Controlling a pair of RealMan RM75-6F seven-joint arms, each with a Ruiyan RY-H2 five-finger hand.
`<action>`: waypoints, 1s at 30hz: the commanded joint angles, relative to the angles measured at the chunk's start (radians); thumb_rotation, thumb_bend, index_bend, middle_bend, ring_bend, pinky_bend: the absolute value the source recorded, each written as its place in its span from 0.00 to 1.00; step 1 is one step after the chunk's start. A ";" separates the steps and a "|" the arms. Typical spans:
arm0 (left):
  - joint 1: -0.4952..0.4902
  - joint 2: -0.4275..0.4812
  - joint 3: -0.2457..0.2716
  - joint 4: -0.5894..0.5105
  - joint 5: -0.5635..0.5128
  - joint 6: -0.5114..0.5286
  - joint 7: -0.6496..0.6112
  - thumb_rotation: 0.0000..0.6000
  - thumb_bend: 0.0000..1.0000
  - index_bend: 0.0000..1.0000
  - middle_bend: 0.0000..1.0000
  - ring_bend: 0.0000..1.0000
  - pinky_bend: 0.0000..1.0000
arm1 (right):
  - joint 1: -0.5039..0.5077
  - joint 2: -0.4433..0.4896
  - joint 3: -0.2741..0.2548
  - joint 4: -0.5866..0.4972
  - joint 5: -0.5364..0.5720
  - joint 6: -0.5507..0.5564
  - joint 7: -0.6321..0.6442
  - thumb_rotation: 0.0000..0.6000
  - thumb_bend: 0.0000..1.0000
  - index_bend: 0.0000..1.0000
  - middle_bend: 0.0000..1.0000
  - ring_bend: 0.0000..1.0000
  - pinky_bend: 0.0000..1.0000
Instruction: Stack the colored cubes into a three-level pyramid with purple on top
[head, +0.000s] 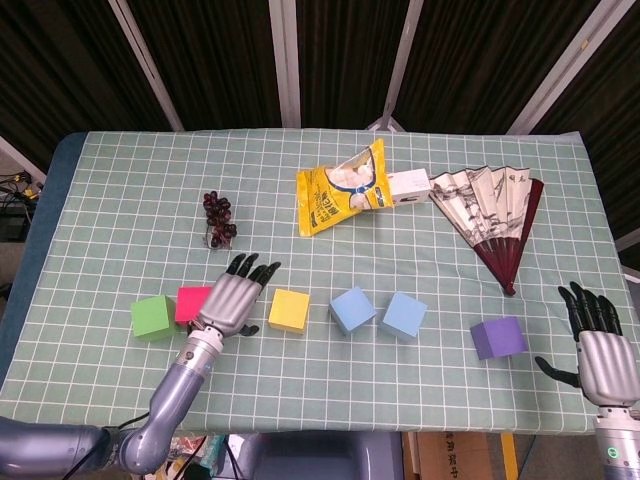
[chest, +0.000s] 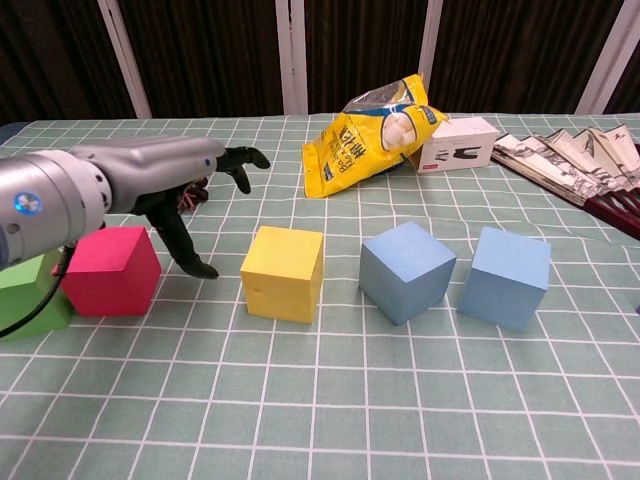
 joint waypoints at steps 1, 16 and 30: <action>-0.031 -0.035 -0.002 0.030 -0.032 0.011 0.019 1.00 0.13 0.00 0.18 0.00 0.00 | 0.000 0.002 0.000 -0.001 0.001 -0.001 0.005 1.00 0.14 0.00 0.00 0.00 0.00; -0.136 -0.162 -0.015 0.165 -0.100 0.001 0.006 1.00 0.16 0.00 0.24 0.00 0.00 | -0.001 0.010 -0.006 -0.015 0.001 -0.010 0.025 1.00 0.14 0.00 0.00 0.00 0.00; -0.211 -0.240 -0.042 0.303 -0.109 -0.029 -0.042 1.00 0.31 0.00 0.36 0.00 0.00 | -0.006 0.017 -0.011 -0.028 0.003 -0.012 0.045 1.00 0.14 0.00 0.00 0.00 0.00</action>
